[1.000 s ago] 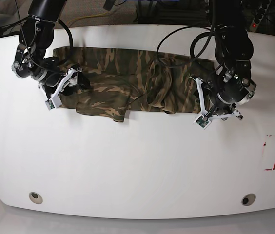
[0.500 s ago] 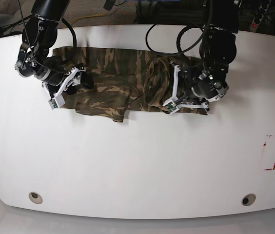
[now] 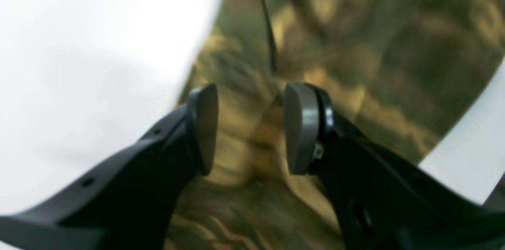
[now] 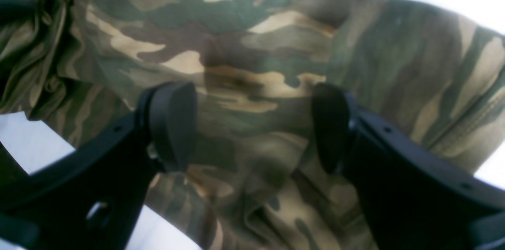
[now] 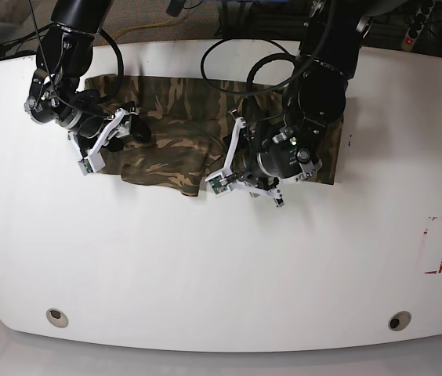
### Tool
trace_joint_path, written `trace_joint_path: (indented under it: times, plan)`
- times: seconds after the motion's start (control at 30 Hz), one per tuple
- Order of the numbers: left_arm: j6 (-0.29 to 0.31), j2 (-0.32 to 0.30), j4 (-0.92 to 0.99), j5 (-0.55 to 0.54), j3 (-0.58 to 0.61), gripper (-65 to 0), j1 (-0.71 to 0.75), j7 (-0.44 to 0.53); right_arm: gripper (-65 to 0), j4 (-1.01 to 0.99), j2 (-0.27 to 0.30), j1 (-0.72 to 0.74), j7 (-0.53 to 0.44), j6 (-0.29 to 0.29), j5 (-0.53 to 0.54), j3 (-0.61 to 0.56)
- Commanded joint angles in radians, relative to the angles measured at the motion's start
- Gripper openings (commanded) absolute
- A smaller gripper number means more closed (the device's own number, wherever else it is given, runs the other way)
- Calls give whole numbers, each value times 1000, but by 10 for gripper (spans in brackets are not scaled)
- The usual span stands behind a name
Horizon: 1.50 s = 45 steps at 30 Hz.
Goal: Fold the T-shirt properly
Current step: 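Press and adjust the folded end with the left gripper near the right gripper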
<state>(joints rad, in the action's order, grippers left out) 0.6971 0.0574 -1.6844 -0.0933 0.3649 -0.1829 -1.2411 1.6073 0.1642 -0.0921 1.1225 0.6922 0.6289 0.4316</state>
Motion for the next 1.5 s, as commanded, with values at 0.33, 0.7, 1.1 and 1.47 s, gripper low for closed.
trace_joint_path:
  times: [0.33,0.7,1.1,1.47]
  plan:
    - [1,-158,-199,-6,-83,-406,7,-75,-212,18,11,13,-19,6,19,3]
    - [1,-227,50,-6,-77,-406,53,91,-212,18,11,13,-19,6,19,3]
    - [1,-136,57,-6,50,-406,-4,133,-212,18,11,12,-19,6,19,3]
    - [1,-4,60,-4,90,-406,-65,157,-212,18,11,12,-19,6,19,3]
